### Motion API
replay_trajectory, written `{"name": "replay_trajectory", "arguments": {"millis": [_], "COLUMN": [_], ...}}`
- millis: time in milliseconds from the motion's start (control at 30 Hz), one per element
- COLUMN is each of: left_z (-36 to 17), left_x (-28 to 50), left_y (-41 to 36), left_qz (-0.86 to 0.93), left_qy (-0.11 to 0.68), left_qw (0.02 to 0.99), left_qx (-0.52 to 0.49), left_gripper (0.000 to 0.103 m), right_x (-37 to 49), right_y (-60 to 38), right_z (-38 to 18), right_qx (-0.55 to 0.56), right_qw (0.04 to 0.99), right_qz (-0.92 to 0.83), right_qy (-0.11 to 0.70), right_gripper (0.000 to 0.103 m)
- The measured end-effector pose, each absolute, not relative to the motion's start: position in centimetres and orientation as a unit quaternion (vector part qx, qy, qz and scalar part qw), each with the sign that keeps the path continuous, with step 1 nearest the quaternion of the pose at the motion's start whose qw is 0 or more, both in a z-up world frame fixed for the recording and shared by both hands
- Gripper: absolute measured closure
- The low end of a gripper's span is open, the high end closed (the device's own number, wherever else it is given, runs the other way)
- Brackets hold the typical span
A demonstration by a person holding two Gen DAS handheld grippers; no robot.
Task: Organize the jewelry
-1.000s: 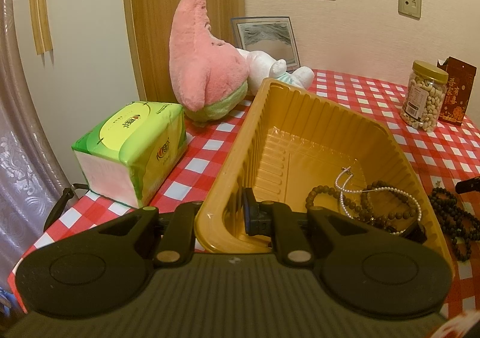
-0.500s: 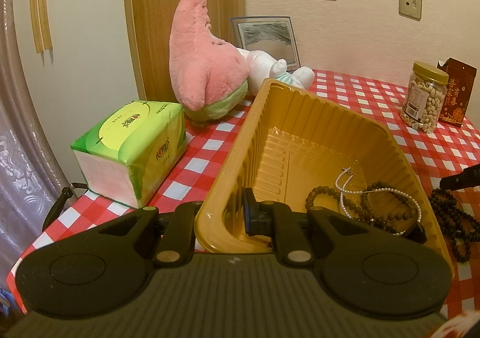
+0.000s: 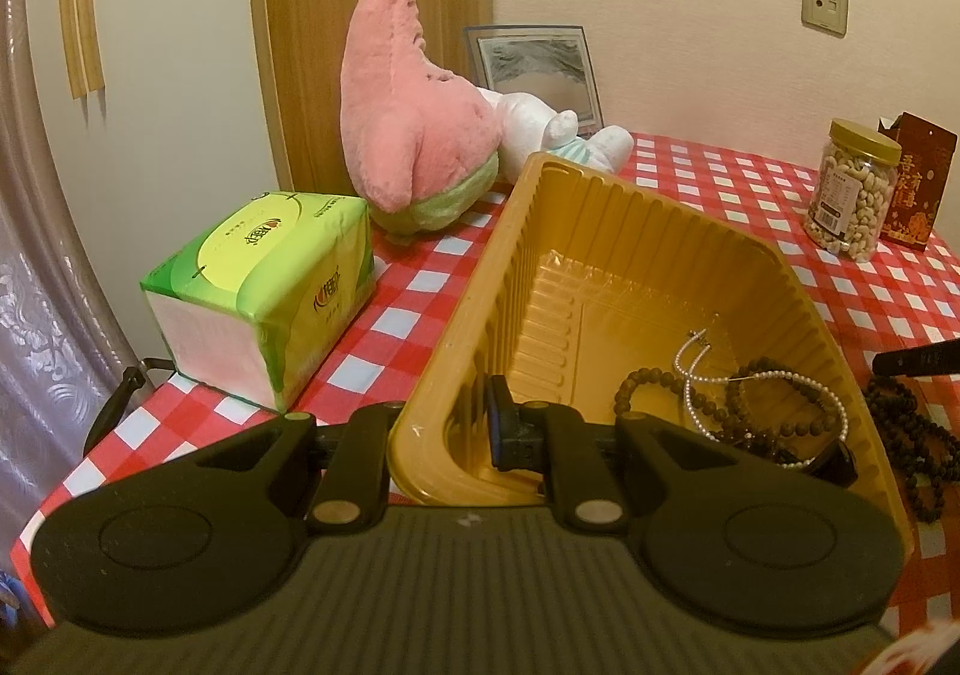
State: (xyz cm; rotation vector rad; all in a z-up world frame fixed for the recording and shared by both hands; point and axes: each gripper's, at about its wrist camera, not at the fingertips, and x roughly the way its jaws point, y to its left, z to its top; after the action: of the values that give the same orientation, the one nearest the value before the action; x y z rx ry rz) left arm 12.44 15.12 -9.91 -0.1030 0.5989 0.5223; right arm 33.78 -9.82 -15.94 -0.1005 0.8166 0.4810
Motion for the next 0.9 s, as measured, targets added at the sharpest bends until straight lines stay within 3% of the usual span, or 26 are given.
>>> {"name": "replay_trajectory", "arguments": {"millis": [333, 900], "left_z": [-9.9, -9.0], "left_x": [12.4, 12.5], "left_y": [15.1, 14.5], "left_qz": [0.253, 0.245], "left_qy": [0.292, 0.286], "left_qw": [0.921, 0.926], "left_qx": [-0.048, -0.036], "left_gripper": [0.090, 0.092], "right_x": [33.0, 29.7], "right_y": [-9.8, -9.1], "right_z": [-15.9, -8.5], "right_qx": [-0.052, 0.097], "right_qw": [0.891, 0.844], "right_qz": [0.244, 0.359], "right_qy": [0.379, 0.387], "right_gripper": [0.095, 0.095]}}
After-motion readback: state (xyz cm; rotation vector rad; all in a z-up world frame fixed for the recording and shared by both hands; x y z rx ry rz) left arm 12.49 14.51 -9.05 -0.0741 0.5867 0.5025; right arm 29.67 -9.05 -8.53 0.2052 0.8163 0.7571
